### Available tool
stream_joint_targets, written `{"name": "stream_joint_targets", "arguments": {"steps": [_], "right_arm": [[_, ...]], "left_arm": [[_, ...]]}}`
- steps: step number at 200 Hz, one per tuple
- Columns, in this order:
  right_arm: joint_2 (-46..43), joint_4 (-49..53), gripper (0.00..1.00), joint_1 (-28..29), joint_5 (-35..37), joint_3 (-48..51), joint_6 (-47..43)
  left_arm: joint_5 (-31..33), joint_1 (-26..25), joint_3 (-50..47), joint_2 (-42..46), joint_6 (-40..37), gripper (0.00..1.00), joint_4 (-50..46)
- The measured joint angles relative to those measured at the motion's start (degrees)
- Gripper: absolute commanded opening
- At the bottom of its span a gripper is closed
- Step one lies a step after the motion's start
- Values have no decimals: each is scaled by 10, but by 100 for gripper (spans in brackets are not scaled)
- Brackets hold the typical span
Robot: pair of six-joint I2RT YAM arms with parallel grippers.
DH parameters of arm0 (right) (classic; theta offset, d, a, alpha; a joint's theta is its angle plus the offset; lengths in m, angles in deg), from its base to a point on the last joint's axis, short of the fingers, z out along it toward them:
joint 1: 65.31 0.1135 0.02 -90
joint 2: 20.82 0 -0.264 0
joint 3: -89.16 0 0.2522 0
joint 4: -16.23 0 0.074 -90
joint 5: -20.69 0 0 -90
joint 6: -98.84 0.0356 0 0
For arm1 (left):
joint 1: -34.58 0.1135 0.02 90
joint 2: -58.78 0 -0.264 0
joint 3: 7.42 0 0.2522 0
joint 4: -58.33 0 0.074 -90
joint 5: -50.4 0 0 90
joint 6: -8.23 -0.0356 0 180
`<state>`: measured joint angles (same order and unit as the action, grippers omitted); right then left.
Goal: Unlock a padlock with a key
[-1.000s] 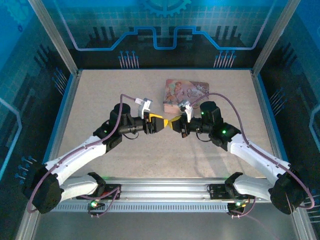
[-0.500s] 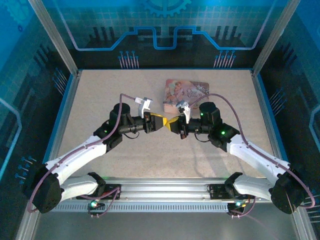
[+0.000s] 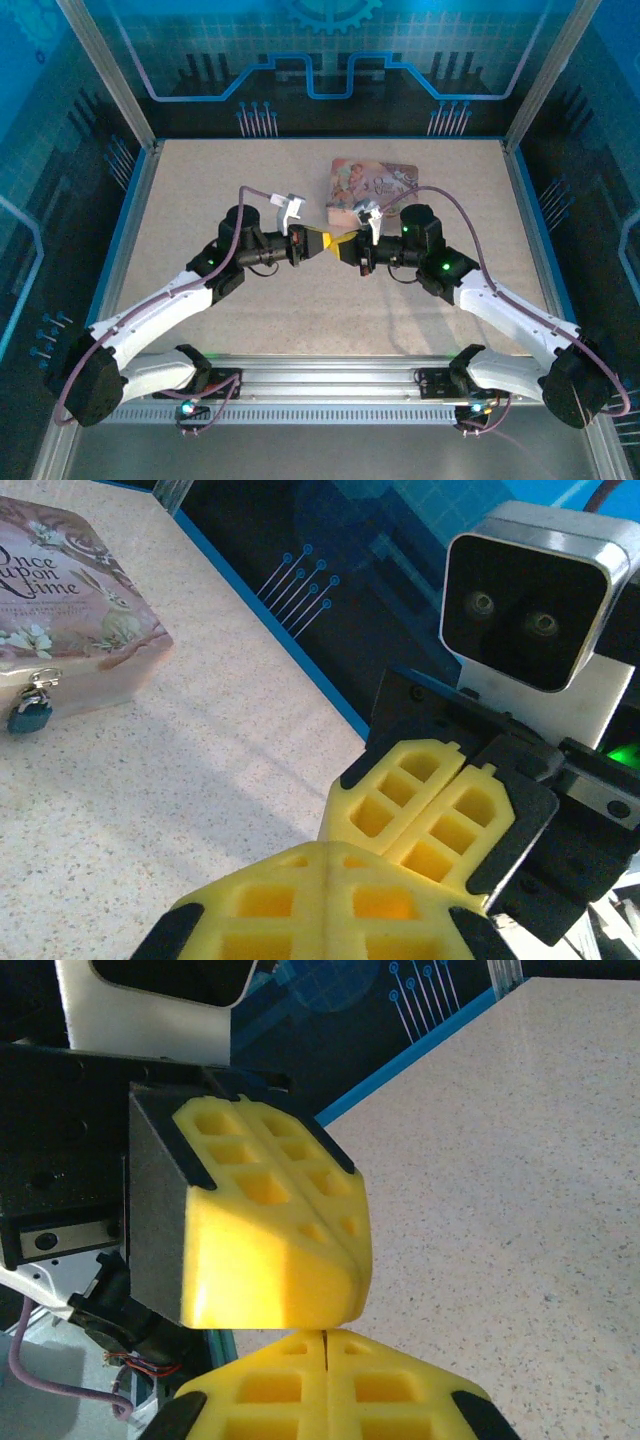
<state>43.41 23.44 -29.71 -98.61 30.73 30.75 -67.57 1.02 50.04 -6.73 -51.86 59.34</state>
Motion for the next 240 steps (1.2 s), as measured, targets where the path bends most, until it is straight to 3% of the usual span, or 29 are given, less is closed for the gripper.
{"name": "stream_joint_targets", "arguments": {"steps": [37,81,181,240], "right_arm": [[-7,-22,27,-18,-36,16,31],[-10,-58,31,-26,-73,20,62],[12,-90,26,-25,-93,20,82],[25,-91,16,-25,-94,20,87]], "left_arm": [[1,0,8,9,-3,0,-14],[2,0,17,16,-5,0,-21],[3,0,19,17,-5,0,-25],[3,0,19,17,-5,0,-25]]}}
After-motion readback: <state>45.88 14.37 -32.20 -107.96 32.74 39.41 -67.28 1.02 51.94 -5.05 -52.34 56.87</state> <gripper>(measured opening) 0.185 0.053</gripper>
